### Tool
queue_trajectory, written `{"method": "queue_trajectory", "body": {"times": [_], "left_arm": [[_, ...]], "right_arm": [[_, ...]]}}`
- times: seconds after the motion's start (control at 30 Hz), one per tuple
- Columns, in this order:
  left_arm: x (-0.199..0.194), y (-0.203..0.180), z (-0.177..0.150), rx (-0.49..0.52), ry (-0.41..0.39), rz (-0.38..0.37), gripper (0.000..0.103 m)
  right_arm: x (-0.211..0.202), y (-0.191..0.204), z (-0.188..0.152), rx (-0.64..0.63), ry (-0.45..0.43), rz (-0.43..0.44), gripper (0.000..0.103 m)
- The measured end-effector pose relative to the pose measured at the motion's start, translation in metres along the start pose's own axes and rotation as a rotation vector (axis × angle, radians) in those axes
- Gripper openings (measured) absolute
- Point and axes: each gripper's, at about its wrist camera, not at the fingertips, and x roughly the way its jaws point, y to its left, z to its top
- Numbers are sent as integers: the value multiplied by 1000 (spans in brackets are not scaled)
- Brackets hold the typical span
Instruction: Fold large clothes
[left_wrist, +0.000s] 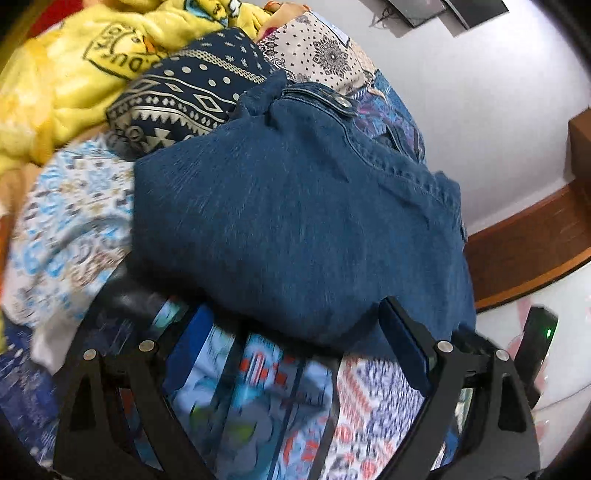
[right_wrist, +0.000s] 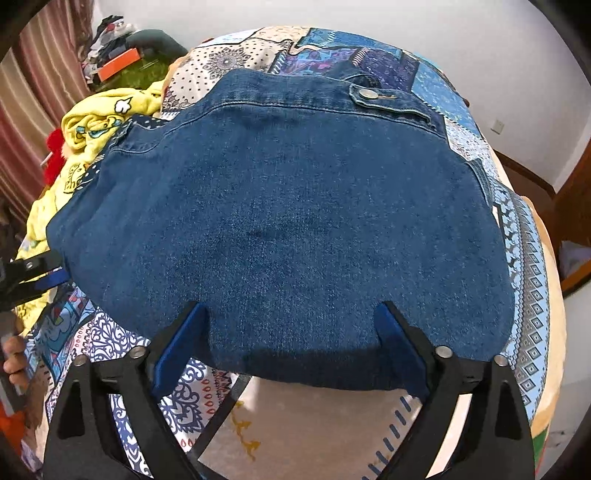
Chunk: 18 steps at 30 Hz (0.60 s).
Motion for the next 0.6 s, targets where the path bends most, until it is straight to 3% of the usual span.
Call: {"method": "queue_trajectory", "body": {"times": [0.1, 0.27, 0.37, 0.5, 0.6], "left_arm": [[16, 10, 10, -78, 0, -61, 89], [34, 24, 24, -180, -36, -110, 77], [43, 25, 33, -239, -54, -75, 58], [30, 22, 32, -260, -77, -42, 43], [5, 14, 30, -246, -106, -110, 36]], "right_arm": [[3, 1, 0, 3, -7, 2, 102], [3, 1, 0, 4, -10, 6, 103], [3, 2, 1, 6, -3, 0, 103], [-1, 6, 4, 20, 24, -24, 103], [-11, 7, 5, 33, 30, -11, 103]]}}
